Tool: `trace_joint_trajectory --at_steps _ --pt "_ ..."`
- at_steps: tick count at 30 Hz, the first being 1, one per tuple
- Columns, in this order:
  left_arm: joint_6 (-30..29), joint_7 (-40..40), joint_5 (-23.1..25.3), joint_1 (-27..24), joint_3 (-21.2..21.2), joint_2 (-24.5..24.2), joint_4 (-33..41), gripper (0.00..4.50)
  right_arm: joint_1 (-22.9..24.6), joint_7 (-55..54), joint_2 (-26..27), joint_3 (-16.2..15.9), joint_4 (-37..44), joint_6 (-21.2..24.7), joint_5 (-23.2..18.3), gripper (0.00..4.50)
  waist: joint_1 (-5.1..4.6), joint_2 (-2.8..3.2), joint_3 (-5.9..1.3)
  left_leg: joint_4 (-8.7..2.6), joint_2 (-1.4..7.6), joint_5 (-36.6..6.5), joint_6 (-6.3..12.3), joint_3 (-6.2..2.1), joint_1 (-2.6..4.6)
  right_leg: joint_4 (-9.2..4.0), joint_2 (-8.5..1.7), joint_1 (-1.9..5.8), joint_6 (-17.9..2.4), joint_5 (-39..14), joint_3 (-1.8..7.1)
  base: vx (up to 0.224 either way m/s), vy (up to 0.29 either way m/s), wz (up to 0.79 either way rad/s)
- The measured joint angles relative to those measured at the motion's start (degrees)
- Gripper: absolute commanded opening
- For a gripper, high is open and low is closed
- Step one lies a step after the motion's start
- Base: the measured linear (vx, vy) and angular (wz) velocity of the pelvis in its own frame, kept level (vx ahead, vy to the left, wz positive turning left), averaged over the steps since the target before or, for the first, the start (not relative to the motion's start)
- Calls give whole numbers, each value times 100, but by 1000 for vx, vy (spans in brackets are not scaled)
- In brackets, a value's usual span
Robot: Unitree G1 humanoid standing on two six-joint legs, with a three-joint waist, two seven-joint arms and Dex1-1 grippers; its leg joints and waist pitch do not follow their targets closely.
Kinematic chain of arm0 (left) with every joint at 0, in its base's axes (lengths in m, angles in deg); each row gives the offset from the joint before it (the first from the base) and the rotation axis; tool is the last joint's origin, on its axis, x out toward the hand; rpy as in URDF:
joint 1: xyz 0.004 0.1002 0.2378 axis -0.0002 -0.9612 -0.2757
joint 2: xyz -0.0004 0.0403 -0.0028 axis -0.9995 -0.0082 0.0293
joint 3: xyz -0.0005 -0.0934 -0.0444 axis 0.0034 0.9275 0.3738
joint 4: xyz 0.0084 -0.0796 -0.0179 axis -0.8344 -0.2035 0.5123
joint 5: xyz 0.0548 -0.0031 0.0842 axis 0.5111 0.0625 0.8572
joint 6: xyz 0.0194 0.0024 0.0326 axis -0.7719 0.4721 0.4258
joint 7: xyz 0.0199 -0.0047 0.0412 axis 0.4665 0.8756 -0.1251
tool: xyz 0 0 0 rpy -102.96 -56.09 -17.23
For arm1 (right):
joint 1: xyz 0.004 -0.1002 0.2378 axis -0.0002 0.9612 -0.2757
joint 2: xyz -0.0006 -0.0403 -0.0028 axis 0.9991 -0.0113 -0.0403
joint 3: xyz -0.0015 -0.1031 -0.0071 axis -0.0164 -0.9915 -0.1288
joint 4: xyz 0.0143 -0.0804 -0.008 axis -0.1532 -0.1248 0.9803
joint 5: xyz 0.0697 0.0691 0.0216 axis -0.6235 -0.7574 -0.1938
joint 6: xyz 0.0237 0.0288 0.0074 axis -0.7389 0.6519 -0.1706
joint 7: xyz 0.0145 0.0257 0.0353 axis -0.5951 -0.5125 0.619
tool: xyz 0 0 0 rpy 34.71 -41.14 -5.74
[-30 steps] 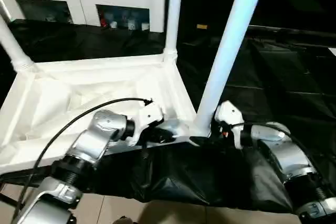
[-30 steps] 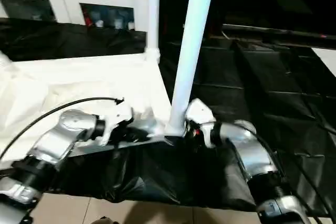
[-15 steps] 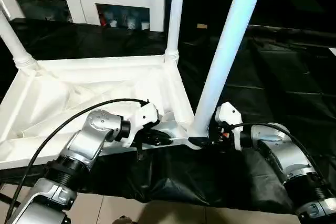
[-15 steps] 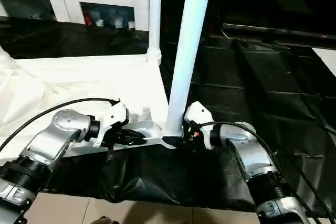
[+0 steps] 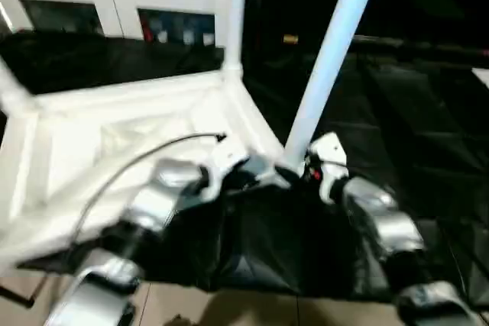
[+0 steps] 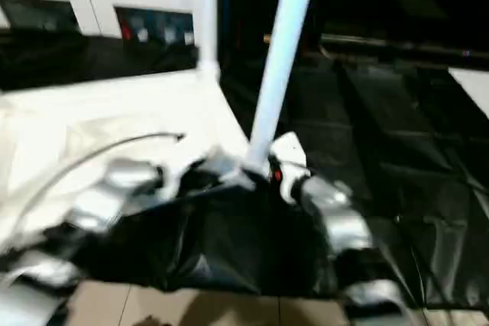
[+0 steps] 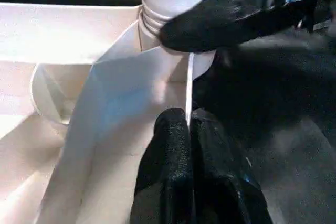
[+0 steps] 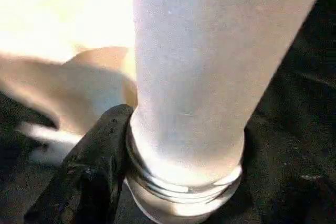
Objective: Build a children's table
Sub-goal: Rotate leg to tighten
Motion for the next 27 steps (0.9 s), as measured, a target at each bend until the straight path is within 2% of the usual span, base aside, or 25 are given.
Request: trace_joint_trajectory --at_steps 4,5,12,13,17,19,23,26,27 --pt "-22 353 175 65 0 187 -70 0 -218 -765 325 124 -253 -13 125 274 -60 0 -1 -4 1 0 0 -1 -2 -3 2 0 9 -6 -1 0 0 0" --pt "-12 363 220 79 0 190 -82 0 -255 -810 351 124 -304 -36 154 330 -68 0 -1 -4 1 0 0 -1 -2 -4 2 0 10 -7 -1 0 0 0" --pt "130 192 254 102 -19 94 -106 0 -261 -341 254 113 -306 -85 160 389 -78 0 0 -5 1 0 0 0 -6 -5 1 -4 10 -7 -1 0 0 0" --pt "145 172 254 102 -22 79 -106 0 -260 -241 227 109 -304 -86 161 408 -79 1 0 -6 1 0 0 0 -6 -6 2 -4 10 -7 -1 0 0 0" --pt "341 -294 186 -14 -76 -138 49 0 -242 399 -200 -332 -151 -312 258 435 -82 7 3 -10 1 0 0 0 -9 -6 2 -11 10 -9 -1 0 0 0" --pt "388 -518 90 -52 -116 -222 120 0 -229 715 -408 -514 19 -392 349 435 -68 8 3 -11 2 0 0 0 -10 -5 4 -12 10 -10 -2 0 0 0" --pt "488 -942 -62 -194 -118 -430 275 0 -38 1456 -786 -669 286 -517 337 435 -62 8 4 -7 2 0 1 1 -11 -6 3 -10 9 -11 0 0 0 0" --pt "497 -1410 -255 -324 -119 -665 453 0 179 2238 -1085 -736 600 -514 175 435 -57 10 5 -10 2 0 1 1 -9 -4 3 -9 10 -11 -1 0 0 0" --pt "509 -1547 -298 -348 -121 -724 488 0 241 2444 -1142 -745 674 -503 108 420 -52 10 5 -10 3 0 1 0 -8 -1 3 -9 9 -11 -2 0 0 0"
